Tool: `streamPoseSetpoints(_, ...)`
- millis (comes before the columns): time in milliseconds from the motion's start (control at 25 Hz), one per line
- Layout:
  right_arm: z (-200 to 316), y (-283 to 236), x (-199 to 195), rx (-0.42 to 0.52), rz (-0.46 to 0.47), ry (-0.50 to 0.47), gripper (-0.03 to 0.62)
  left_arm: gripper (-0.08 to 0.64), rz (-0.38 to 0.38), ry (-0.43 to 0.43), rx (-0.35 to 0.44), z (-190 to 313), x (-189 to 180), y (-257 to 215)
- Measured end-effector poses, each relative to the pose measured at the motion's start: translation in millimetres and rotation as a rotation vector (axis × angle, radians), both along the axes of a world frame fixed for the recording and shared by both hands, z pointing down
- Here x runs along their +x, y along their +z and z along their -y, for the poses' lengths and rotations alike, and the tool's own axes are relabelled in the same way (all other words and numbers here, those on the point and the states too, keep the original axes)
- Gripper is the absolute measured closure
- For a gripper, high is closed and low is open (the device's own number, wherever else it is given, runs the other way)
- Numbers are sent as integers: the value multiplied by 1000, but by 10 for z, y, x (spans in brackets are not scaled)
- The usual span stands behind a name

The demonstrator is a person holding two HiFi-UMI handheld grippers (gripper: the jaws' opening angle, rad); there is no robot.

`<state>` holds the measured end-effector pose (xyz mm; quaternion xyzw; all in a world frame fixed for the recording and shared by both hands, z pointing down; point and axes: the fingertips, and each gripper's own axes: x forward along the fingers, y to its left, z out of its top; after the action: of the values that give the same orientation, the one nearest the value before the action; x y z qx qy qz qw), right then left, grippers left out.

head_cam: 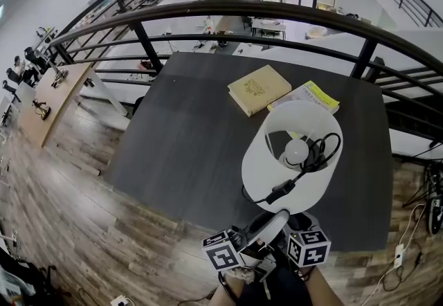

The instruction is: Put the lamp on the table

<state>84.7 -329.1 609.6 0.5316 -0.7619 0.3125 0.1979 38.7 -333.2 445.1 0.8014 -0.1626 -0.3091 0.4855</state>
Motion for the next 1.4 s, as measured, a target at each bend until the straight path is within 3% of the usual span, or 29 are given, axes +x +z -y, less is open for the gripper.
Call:
streamPoseSetpoints(280,-24,-27,-12,1,-2,-10,373,330,0,-22,-4,28,-28,-15)
streamPoseSetpoints(560,-38,-53,-39,-1,6,-19,373,330,40,-21,-6,-5,-44,35)
streamPoseSetpoints(880,-82,-78,-144,-10,21,-50,374,328,91,-36,-92,-158,-264,350)
streamPoseSetpoints(1000,-91,-130,-203,-15,45,-63,379,328,149,-49,-123,-160,-340,489)
streamPoseSetpoints(1040,-97,-154,-220,-15,54,-65,397,337,169,-54,-129,-160,-361,521)
streamPoseSetpoints(1200,-122,-239,-257,-6,51,-75,514,492,235,-65,-151,-165,-418,635)
streamPoseSetpoints(1320,-152,-313,-317,-2,58,-92,557,552,306,-70,-164,-174,-430,695)
streamPoseSetpoints(1400,-165,-378,-363,-1,75,-96,565,552,340,-68,-173,-179,-428,696)
